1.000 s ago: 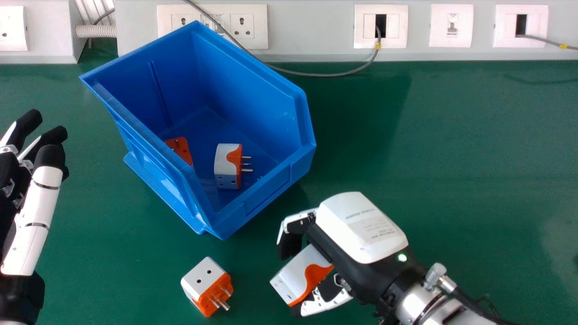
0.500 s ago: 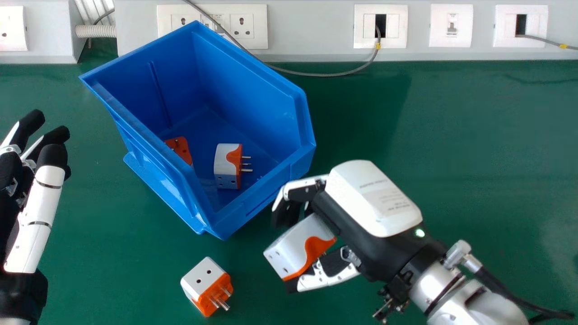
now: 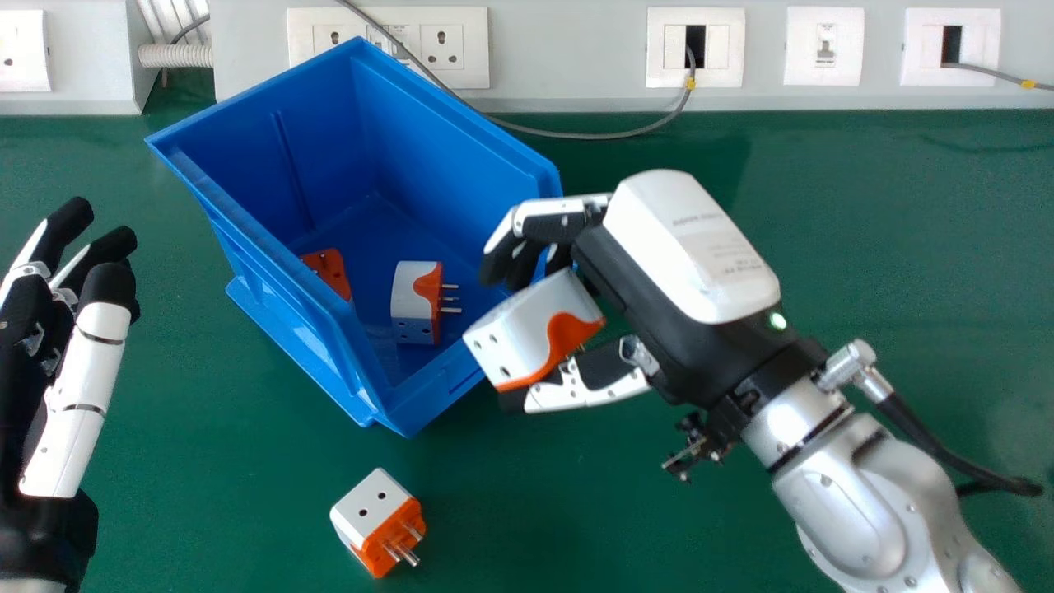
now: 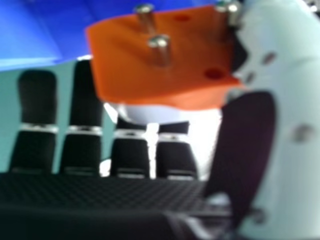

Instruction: Pick all objects and put in blue box

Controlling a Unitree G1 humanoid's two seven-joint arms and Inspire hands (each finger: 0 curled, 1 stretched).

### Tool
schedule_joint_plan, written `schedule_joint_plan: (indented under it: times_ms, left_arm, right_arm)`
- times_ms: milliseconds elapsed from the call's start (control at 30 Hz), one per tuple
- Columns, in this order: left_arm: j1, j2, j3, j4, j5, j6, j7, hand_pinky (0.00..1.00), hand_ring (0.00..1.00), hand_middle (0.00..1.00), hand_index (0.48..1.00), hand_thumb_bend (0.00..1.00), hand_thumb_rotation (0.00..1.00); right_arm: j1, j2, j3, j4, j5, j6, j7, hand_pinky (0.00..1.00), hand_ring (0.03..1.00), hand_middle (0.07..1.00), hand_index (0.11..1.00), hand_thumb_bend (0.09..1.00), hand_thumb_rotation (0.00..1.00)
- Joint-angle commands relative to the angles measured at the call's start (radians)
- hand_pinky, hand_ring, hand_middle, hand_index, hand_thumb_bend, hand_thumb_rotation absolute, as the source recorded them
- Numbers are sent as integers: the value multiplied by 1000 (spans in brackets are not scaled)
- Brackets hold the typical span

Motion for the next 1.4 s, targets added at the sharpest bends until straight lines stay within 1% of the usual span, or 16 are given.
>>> schedule_joint_plan:
  times_ms: [0,167,267,433,567,667,767,933,1133,1300,1367]
  left_arm:
    - [-5,-2,-1,-20,2,-18,4,865,897,868,900,577,704]
    - [-2,1,1,-21,-4,-11,2,864,899,870,903,576,706]
    - [1,2,3,-20,-7,-11,0,865,900,872,906,576,707]
    - [5,5,7,-18,-6,-11,-2,871,905,878,913,576,710]
    - [5,7,9,-23,-12,-3,-3,873,906,880,915,577,711]
    - [7,8,10,-25,-13,1,-4,874,907,882,916,577,712]
    - [11,11,10,-35,-12,11,-3,875,908,883,917,578,712]
    - [9,17,14,-33,-13,19,-6,875,909,887,919,576,712]
    - [9,21,16,-26,-8,11,-13,876,911,888,920,575,712]
    - [6,25,21,-9,3,-5,-22,873,910,888,921,575,712]
    - [8,25,23,-7,7,-12,-24,871,909,888,921,574,714]
  right_arm:
    - [-80,23,-15,4,12,-14,-31,324,438,522,550,489,0]
    - [-203,54,-5,107,3,-31,-67,323,438,522,552,489,0]
    - [-276,77,6,182,-9,-30,-90,321,436,521,553,489,0]
    - [-381,112,32,316,-28,-40,-142,319,433,524,551,489,0]
    - [-466,137,53,437,-36,-55,-189,317,431,526,548,489,0]
    - [-517,156,66,506,-51,-42,-210,315,428,525,548,489,0]
    - [-586,191,76,602,-49,-28,-229,314,427,524,548,488,0]
    - [-717,231,113,808,-67,-17,-270,322,431,528,541,490,0]
    - [-856,283,171,1072,-104,-15,-377,328,435,531,527,491,0]
    - [-948,333,228,1272,-128,6,-426,330,440,533,506,492,0]
    - [-985,356,257,1345,-145,26,-421,331,443,534,495,493,0]
